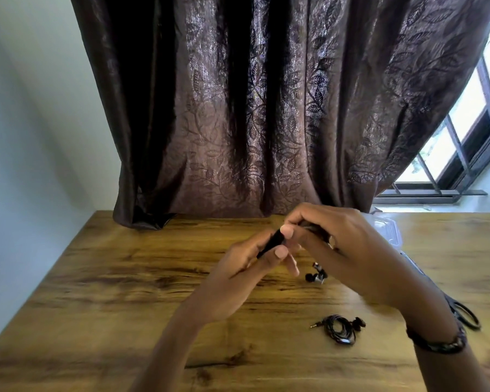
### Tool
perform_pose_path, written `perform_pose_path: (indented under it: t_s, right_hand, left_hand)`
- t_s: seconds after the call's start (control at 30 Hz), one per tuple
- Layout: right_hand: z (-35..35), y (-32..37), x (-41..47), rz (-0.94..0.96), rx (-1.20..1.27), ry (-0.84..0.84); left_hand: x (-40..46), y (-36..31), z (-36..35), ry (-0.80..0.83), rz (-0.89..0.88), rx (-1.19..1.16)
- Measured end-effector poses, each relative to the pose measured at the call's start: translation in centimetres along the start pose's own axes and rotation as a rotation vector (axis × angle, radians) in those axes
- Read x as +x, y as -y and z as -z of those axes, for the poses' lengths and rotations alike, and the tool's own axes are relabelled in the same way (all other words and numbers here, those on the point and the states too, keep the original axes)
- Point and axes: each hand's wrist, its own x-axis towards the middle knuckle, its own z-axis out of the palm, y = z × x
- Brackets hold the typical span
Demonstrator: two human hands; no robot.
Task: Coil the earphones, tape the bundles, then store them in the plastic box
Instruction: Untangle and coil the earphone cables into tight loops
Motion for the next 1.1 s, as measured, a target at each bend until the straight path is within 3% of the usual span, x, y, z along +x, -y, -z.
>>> perform_pose_path:
  t_s: [0.27,0.47,0.67,1.1]
  right_hand:
    - [-0.2,-1.3,0.6,0.013,0.138,-0.084]
    - [-3.2,-3.1,-0.1,-0.097,0.430,-0.217]
    - [-7.8,-3.3,-1.8,-0.196,0.524,-0.283]
    - [-9.8,-1.4,-3.2,-0.370,0.334,-0.282]
  left_hand:
    - [0.4,-0.6,-0.1,-0.020,-0.032,-0.123]
    - [0.5,-0.9,-0.3,-0.066,-0.084,-0.328]
    - [0.9,-0.6,-0.1,-0.154,-0.083,-0.447]
    - [1.4,1.4,-1.1,-0.377,0.031,-0.433]
